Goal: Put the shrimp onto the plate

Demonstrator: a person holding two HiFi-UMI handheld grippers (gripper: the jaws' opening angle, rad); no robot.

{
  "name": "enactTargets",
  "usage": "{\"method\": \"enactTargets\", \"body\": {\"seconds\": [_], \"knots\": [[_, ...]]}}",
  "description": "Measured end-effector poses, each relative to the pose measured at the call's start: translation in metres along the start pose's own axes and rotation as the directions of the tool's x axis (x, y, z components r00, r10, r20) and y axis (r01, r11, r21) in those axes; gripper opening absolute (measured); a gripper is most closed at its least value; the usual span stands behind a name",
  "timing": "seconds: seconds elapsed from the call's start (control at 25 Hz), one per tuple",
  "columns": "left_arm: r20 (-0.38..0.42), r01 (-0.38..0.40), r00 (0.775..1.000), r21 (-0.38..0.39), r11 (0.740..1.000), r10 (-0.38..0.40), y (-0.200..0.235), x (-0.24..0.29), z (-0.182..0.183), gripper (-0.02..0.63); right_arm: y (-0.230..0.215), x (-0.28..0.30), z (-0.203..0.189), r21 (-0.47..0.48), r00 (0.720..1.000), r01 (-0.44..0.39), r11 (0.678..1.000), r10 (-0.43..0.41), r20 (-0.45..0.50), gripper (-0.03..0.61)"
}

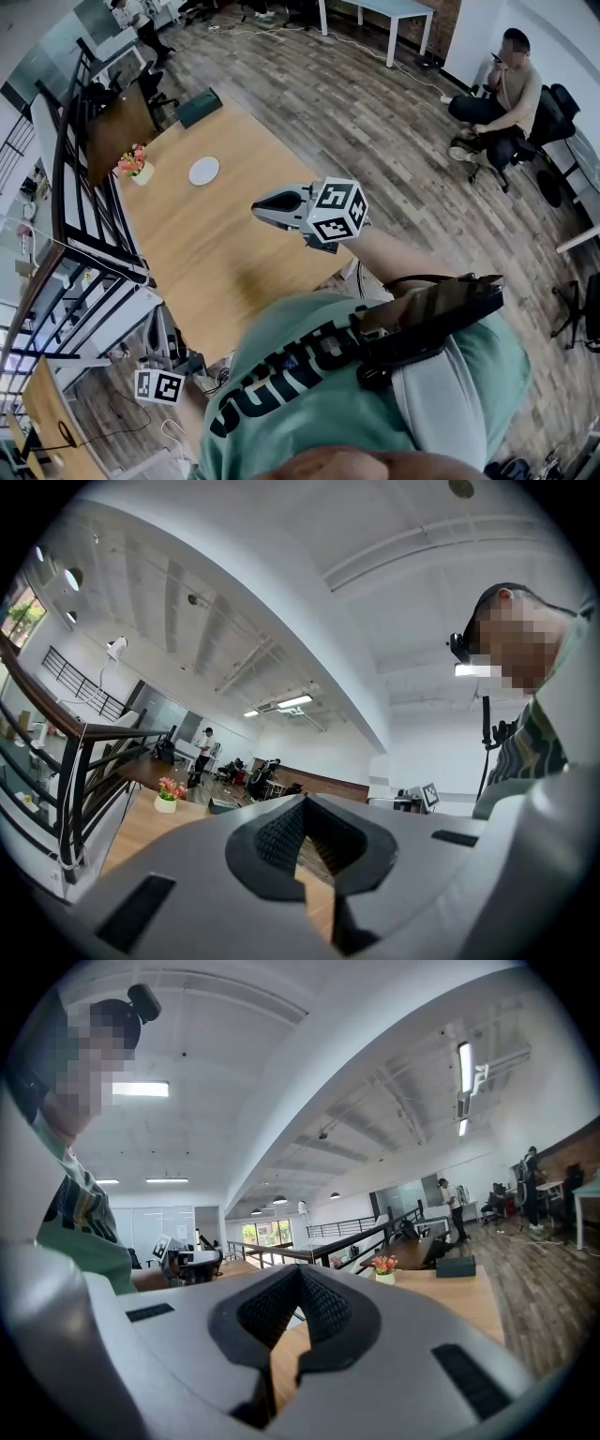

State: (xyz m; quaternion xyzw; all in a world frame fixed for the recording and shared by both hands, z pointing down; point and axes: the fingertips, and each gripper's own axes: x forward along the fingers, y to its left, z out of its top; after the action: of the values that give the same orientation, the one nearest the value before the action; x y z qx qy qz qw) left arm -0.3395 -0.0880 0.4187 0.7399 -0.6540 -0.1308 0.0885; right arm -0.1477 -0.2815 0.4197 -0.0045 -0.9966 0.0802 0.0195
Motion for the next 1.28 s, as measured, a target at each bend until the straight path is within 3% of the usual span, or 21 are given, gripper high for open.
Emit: {"method": "enactTargets", "body": {"seconds": [1.28], "knots": [[-0.013,0.031,0.999,-0.022,0.999,-0.032,0.009,0.020,-0.007,0.003,-0.011,0.002,-0.001,-0.029,0.999,0.031,0.999,-0.032,-0.032,0.006]]}}
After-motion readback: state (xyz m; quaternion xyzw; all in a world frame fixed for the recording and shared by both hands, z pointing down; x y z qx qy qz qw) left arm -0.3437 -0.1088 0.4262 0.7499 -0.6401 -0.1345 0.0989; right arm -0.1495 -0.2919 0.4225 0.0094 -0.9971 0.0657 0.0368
